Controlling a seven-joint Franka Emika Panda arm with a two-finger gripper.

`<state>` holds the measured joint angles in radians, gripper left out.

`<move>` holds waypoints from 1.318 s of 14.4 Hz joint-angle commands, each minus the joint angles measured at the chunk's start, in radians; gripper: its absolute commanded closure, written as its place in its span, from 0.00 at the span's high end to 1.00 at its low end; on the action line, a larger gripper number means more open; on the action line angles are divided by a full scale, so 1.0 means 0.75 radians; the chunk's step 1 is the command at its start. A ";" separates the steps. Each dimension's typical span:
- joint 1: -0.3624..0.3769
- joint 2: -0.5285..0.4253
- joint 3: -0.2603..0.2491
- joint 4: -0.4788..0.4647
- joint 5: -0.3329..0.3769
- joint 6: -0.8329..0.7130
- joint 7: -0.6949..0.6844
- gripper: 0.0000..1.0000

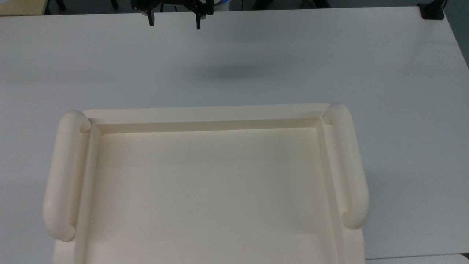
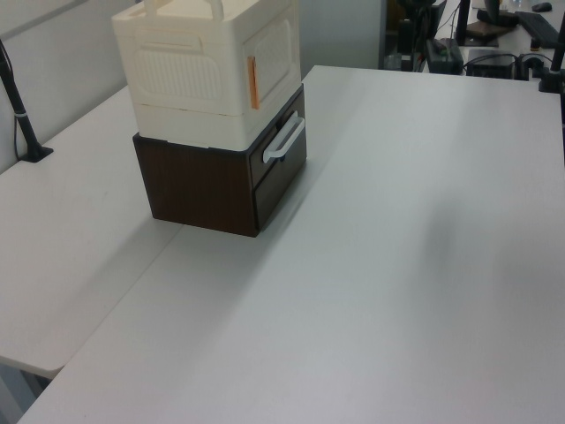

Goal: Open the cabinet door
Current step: 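Move the open gripper toward the cream cabinet door's orange tab edge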

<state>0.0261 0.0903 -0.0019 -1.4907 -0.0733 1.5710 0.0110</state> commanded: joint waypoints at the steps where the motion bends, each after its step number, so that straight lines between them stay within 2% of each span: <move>1: -0.014 -0.014 0.013 -0.031 0.002 0.008 0.002 1.00; 7: -0.014 -0.014 0.009 -0.027 -0.013 0.012 -0.037 1.00; 11: 0.002 0.039 0.019 0.048 0.004 0.083 -0.023 1.00; 14: 0.098 0.088 0.005 0.114 0.002 0.157 -0.013 1.00; 19: 0.206 0.147 -0.002 0.153 -0.002 0.437 0.047 1.00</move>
<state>0.1313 0.1615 0.0068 -1.4134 -0.0755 1.7997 0.0119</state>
